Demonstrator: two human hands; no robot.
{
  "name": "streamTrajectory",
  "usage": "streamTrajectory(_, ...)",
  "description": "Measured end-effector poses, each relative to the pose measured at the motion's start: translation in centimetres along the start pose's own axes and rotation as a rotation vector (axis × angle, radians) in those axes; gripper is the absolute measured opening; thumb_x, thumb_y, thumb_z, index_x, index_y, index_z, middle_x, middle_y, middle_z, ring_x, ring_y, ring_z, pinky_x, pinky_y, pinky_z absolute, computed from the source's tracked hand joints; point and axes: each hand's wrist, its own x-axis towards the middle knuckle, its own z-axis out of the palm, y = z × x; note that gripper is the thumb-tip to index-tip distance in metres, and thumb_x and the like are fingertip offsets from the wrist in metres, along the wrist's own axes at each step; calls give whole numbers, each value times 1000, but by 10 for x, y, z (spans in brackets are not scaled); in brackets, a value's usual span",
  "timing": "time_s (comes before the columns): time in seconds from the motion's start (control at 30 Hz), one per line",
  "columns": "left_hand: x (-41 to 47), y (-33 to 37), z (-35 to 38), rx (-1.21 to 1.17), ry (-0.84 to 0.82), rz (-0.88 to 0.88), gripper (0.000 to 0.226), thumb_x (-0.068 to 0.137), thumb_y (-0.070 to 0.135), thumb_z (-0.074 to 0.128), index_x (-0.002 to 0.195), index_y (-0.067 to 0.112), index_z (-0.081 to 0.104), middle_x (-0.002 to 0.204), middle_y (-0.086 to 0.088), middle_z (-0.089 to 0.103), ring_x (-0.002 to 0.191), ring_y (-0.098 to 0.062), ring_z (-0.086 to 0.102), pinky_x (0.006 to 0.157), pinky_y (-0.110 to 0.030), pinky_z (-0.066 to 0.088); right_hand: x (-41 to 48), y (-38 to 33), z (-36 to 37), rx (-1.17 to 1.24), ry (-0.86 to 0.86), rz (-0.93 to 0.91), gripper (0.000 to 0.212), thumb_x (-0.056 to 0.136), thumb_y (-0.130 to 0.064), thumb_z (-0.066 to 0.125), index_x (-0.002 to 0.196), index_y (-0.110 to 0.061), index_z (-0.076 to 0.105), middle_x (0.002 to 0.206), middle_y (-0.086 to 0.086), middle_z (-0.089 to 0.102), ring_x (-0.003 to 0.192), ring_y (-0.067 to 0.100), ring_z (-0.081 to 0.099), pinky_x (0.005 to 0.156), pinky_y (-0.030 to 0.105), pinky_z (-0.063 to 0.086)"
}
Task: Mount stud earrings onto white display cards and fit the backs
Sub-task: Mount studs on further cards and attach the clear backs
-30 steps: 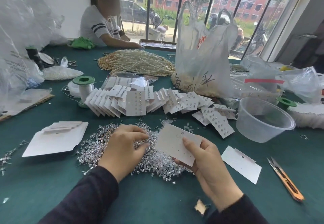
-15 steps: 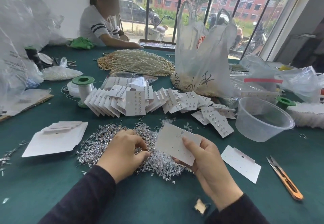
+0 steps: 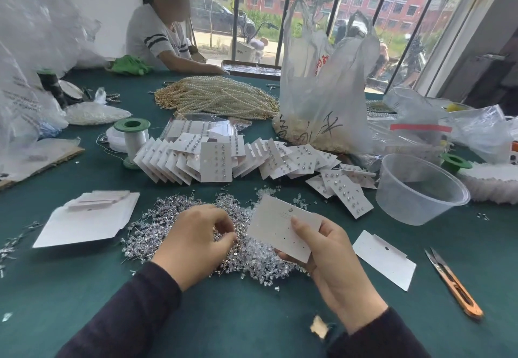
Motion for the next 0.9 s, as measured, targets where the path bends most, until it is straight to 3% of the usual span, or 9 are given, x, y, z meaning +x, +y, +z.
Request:
streamTrajectory(0.13, -1, 8, -1, -160, 89, -3, 14, 77, 14, 70, 69, 23, 62, 67, 11, 58, 58, -2, 49, 57, -7, 35, -1, -1, 1, 2, -10, -5, 9, 88, -10, 57, 90, -9, 66, 84, 5, 73, 70, 18, 67, 53, 29, 55)
streamTrajectory(0.23, -2, 15, -3, -246, 131, 48, 12, 74, 10, 71, 69, 19, 66, 65, 10, 59, 63, -2, 51, 54, -6, 36, -2, -1, 2, 12, -34, -15, 9, 86, -11, 58, 91, -7, 66, 85, 8, 72, 71, 20, 66, 53, 29, 54)
streamTrajectory(0.4, -3, 17, -1, -231, 167, 88, 7, 74, 7, 72, 71, 13, 68, 67, 11, 59, 65, -1, 51, 57, -6, 37, -5, -4, 4, 45, -100, -22, 26, 72, -21, 64, 94, -7, 65, 86, 7, 72, 72, 19, 67, 52, 27, 53)
streamTrajectory(0.73, -3, 17, -1, -175, 219, 103, 9, 73, 5, 72, 71, 12, 69, 66, 12, 58, 64, -1, 53, 59, -3, 36, -7, -5, 5, 38, -145, -38, 23, 71, -20, 65, 91, -10, 67, 87, 8, 71, 75, 19, 66, 53, 29, 54)
streamTrajectory(0.83, -4, 16, -1, -100, 217, 143, 8, 72, 2, 73, 71, 9, 69, 68, 2, 62, 60, -1, 51, 61, -7, 38, -8, -4, 6, 65, -175, -21, 16, 72, -18, 65, 86, -12, 70, 86, 8, 72, 74, 20, 67, 53, 29, 55)
streamTrajectory(0.9, -5, 17, -1, -35, 217, 227, 5, 71, 2, 74, 73, 6, 71, 71, -4, 64, 64, -15, 57, 64, -19, 45, -8, -5, 7, 115, -186, 22, 18, 73, -16, 63, 88, -10, 69, 84, 8, 72, 71, 20, 68, 52, 29, 55)
